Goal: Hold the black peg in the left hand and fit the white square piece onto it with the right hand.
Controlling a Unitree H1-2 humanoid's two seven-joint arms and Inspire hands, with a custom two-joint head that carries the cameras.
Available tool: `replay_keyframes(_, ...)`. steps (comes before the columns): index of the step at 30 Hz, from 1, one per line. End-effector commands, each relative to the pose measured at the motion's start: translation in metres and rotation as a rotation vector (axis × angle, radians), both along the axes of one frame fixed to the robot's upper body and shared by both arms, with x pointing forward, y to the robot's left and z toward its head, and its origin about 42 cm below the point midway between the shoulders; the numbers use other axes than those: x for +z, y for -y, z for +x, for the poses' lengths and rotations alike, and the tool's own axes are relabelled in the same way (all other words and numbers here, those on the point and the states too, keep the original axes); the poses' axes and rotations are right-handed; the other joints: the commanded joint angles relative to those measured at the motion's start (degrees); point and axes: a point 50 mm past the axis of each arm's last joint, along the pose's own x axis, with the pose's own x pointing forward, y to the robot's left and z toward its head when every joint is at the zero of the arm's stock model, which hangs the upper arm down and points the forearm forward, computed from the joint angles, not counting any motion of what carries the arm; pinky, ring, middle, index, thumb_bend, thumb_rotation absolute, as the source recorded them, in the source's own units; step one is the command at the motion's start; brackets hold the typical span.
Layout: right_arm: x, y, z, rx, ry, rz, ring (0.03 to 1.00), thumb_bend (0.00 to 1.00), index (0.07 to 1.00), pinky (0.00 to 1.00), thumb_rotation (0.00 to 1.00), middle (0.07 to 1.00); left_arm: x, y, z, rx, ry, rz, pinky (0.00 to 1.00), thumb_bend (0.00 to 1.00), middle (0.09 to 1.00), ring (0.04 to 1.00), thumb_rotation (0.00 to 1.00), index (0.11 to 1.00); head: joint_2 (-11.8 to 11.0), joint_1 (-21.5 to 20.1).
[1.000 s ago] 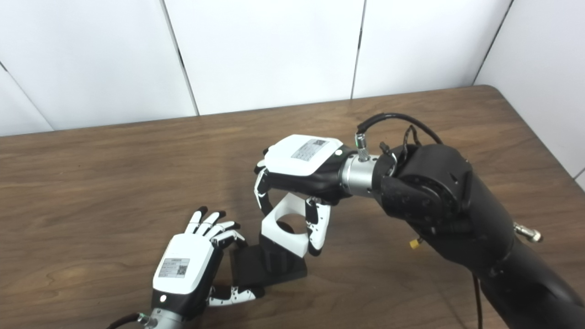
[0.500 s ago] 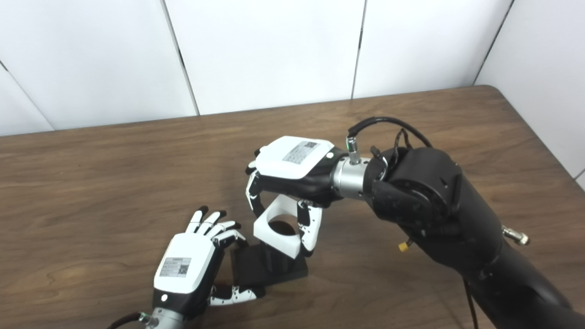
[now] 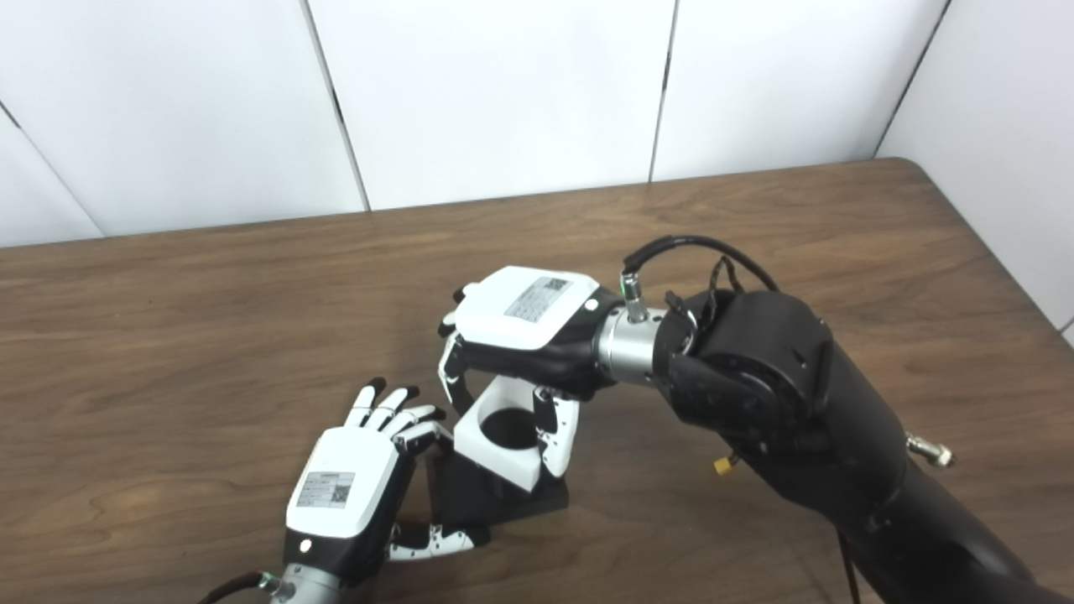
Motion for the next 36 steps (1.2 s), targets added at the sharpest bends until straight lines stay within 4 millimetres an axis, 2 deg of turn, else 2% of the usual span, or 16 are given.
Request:
replay_keyframes(1, 0.008, 0.001, 0.002, -0.008, 0.044, 0.022, 0.917, 0.52, 0.483, 1.00, 0.13, 0.766, -0.004, 0.005, -0.004, -0.026, -0.031, 0.041, 1.00, 0.52, 0.791, 0.902, 0.06, 0.486, 0.01, -0.04)
replay_keyframes(36, -0.014, 0.003, 0.009, -0.040, 0.041, 0.033, 0.909, 0.52, 0.484, 1.00, 0.13, 0.763, 0.000, 0.007, -0.005, -0.030, -0.031, 0.047, 1.00, 0.52, 0.794, 0.903, 0.06, 0.487, 0.75, 0.24)
